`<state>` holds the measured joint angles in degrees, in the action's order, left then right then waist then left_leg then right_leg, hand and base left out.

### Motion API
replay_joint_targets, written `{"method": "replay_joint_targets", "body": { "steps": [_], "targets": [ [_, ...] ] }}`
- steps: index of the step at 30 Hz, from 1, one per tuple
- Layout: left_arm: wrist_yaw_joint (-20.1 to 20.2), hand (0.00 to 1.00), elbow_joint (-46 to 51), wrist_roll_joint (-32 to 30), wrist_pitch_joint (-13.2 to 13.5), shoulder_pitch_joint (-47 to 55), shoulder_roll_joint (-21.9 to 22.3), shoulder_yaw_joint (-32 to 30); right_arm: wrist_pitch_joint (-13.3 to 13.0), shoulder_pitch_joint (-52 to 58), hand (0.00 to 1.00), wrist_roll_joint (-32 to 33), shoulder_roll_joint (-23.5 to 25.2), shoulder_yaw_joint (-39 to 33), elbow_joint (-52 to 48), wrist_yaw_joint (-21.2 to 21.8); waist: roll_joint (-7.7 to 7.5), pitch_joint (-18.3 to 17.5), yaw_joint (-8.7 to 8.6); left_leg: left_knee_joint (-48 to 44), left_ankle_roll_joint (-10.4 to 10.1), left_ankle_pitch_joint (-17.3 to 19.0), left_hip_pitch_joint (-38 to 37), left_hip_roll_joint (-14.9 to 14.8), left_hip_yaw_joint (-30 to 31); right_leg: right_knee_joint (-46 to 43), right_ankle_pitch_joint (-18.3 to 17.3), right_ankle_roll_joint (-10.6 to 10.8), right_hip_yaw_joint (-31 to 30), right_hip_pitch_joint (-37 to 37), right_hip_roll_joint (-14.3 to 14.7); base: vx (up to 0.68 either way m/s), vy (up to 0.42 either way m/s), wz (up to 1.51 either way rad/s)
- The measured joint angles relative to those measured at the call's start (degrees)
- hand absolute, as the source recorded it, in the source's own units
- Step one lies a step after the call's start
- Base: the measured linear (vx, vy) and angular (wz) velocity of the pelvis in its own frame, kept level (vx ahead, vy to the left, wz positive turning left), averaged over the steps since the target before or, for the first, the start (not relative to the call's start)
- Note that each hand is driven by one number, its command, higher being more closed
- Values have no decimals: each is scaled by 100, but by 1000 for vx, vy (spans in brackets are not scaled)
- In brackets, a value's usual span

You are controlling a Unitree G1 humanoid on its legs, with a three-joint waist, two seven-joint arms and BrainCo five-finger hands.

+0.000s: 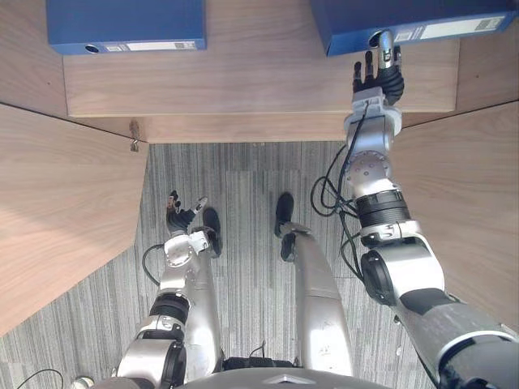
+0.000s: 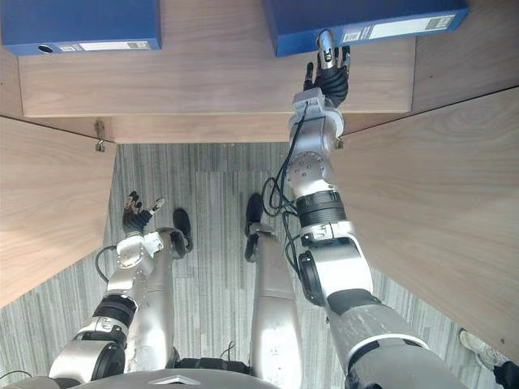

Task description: Walk over to the cabinet, pick up the folder, carry it to the office cabinet, place the folder inside the office cabinet, then close the office cabinet door

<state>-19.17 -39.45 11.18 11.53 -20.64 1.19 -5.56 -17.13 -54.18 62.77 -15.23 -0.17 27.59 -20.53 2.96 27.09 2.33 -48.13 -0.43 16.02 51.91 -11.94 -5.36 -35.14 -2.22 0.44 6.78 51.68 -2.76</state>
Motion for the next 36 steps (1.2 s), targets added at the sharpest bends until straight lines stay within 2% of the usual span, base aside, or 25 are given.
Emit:
{"method": "replay_joint_targets", "body": {
  "steps": [3, 6, 14, 17, 22, 25, 30, 36],
  "targets": [
    [0, 0, -2, 0, 0, 0, -23, -8, 2, 117, 0, -47, -1, -1, -1, 0, 0, 0, 1, -1, 1, 1, -2, -2, -1, 3, 0, 0, 1, -5, 0, 0, 0, 0],
    [4, 0, -6, -2, 0, 3, -31, -19, 31, 387, 0, -715, -4, 2, -86, 0, -2, -1, 5, -17, 3, 9, -20, -15, 13, 14, 0, 1, 17, -45, 10, -10, 0, 0],
    [25, 0, -16, -36, 41, 79, -79, -88, 472, 1259, 0, -3820, -129, -12, -1132, -89, -19, -10, -12, -63, 18, 60, -33, -69, -39, 43, 15, 19, -4, -60, 41, -26, 5, -4],
    [77, 0, -16, -154, 49, 123, -83, -108, 636, 1401, 0, -4535, -126, -7, -1136, -86, -20, -10, -7, -52, 20, 63, -58, -70, -70, 45, 18, 23, -24, -62, 41, -14, 3, -2],
    [127, 0, -17, -265, 72, 159, -86, -111, 878, 1603, 0, -5178, -121, 11, -1135, 149, -20, -11, -9, -39, 20, 63, -91, -73, -82, 59, 21, 27, -26, -90, 41, -6, 0, 0],
    [238, 0, -19, -302, 84, 199, -116, -124, 894, 1627, 0, -5423, -118, 18, -1135, 298, -113, -60, -15, -1, 16, 60, -109, -78, -106, 100, 36, 23, -29, -92, 41, 0, 0, 0],
    [304, 0, -52, -305, 84, 213, -119, -182, 987, 1714, 0, -5769, -84, 75, -1139, 299, -307, -168, -25, 47, 12, 55, -115, -82, -115, 151, 49, 28, -29, -99, 42, 0, 0, 0],
    [327, 0, -53, -424, 96, 238, -114, -322, 1086, 2110, 0, -6894, 147, 157, -1722, 281, -315, -173, 6, 131, 15, 58, -249, -79, -164, 222, 68, 46, -85, -192, 41, -10, 11, -2]
  ]
}}
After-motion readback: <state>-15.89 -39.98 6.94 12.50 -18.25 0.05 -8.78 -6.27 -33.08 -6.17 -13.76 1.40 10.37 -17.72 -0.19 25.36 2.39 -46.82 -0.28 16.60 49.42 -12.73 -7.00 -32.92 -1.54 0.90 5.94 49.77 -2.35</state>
